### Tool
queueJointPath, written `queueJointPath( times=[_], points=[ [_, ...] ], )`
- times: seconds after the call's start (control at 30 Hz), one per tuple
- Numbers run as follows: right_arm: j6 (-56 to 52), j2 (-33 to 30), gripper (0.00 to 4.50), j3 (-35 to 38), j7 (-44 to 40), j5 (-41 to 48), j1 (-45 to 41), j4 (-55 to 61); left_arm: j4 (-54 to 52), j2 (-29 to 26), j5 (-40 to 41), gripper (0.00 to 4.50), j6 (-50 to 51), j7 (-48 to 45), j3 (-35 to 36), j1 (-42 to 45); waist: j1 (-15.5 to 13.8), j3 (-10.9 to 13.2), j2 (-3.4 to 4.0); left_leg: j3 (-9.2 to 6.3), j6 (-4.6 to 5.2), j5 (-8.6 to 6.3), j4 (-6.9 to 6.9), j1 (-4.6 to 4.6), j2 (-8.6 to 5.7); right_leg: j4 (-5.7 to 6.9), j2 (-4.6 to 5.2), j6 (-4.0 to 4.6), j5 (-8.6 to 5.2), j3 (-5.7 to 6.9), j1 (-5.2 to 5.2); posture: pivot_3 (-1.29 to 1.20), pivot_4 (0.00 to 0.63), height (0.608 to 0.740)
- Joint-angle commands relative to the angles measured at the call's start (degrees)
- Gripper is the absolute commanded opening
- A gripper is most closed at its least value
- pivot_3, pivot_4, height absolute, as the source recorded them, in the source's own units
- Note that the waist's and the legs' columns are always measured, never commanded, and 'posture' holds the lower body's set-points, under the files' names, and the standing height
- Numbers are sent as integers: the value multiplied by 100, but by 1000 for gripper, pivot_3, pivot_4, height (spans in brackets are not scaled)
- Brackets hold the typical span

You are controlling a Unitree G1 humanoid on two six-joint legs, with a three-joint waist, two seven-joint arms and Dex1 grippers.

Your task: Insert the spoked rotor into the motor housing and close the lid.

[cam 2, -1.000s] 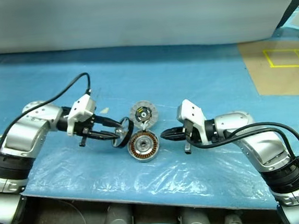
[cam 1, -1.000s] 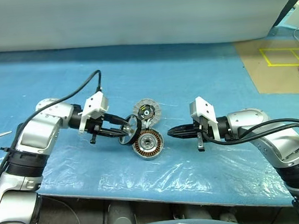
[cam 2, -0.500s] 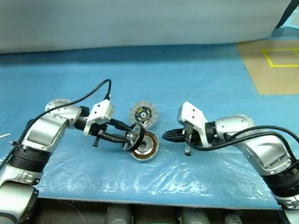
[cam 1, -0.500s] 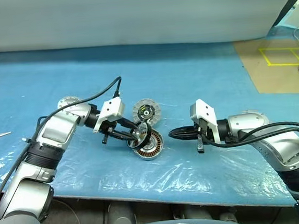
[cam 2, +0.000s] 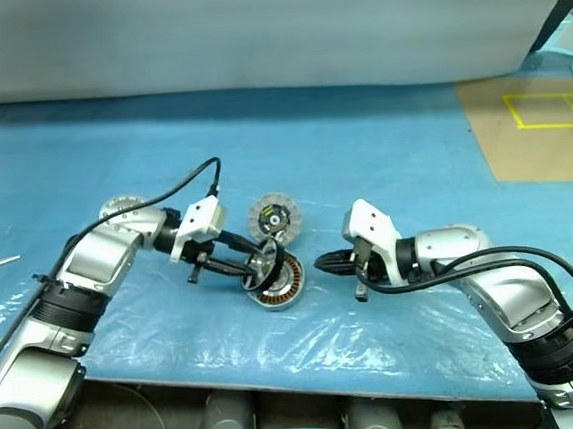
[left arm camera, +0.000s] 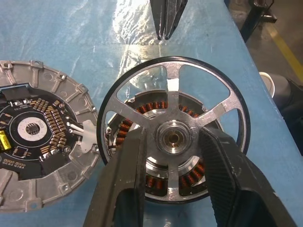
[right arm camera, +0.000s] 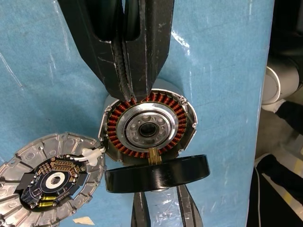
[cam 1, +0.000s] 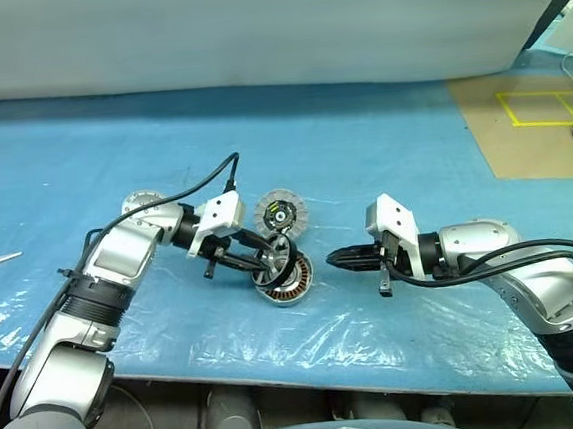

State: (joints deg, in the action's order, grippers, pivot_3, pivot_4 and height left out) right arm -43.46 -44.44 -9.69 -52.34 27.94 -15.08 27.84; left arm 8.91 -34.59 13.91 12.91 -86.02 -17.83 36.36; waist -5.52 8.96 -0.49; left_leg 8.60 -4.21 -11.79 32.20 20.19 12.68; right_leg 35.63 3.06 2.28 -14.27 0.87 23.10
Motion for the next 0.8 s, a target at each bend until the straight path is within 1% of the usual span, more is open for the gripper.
queueJointPath(
  times=[0.03, 0.67, 0.8],
  points=[
    [98, -30, 0, 94, 6, -20, -46, 143, -20, -65, 27, 1355, -256, -29, 144, -48, 0, 0, 0, 0, 0, 0, 0, 0, 0, 0, 0, 0, 0, 0, 0, 0, 150, 740],
    [117, 5, 0, 71, 67, -129, -22, 122, 389, -34, -350, 1355, -1005, -42, 13, 41, 4, 0, 0, 0, 0, 0, 1, -3, 0, 2, 0, 0, 0, 0, 0, 0, 150, 740],
    [128, 17, 0, 43, 85, -142, -24, 113, 270, -25, -151, 1355, -604, -92, 85, 89, 3, 0, 0, 0, 0, 0, 1, -2, 0, 2, 0, 0, 0, -1, 0, 0, 150, 740]
  ],
)
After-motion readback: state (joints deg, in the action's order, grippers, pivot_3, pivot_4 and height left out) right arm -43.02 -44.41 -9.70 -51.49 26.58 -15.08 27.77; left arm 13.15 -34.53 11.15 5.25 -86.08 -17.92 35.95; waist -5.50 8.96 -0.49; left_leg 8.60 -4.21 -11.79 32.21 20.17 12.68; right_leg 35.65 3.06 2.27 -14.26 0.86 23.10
